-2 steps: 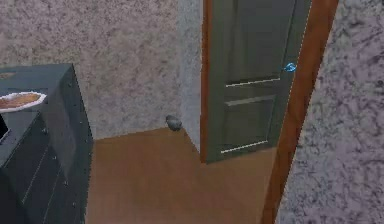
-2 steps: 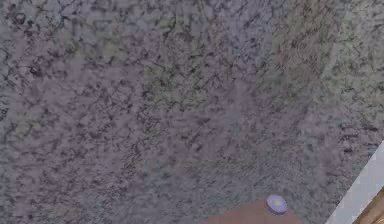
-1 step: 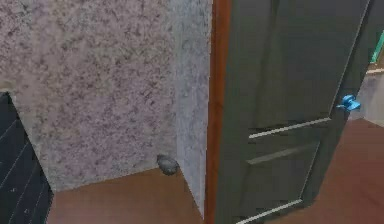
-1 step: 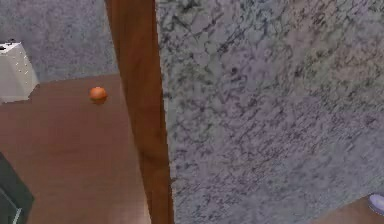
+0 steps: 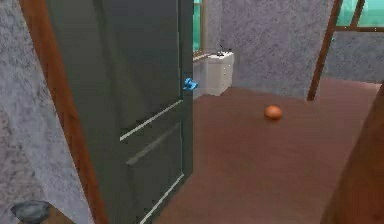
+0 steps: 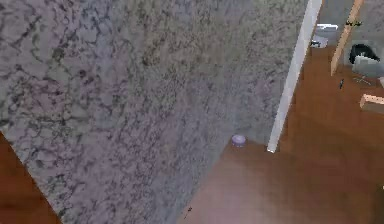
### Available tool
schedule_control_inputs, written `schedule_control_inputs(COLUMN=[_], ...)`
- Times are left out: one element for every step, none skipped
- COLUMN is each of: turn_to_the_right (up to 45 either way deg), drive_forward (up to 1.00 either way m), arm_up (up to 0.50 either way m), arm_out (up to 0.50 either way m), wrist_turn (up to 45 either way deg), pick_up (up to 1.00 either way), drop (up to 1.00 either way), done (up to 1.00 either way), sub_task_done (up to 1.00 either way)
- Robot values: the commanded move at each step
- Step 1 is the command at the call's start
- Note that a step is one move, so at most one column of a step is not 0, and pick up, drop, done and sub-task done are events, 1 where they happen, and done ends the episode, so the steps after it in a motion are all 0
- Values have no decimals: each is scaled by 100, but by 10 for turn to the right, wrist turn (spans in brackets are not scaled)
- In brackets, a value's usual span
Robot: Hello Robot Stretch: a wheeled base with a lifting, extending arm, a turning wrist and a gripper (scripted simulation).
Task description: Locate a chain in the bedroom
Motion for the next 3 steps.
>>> schedule_control_inputs(turn_to_the_right=[0,450,30], drive_forward=[85,0,0], arm_up=[0,0,0], arm_out=[0,0,0], wrist_turn=[0,0,0], pick_up=[0,0,0], drop=[0,0,0], done=[0,0,0], sub_task_done=[0,0,0])
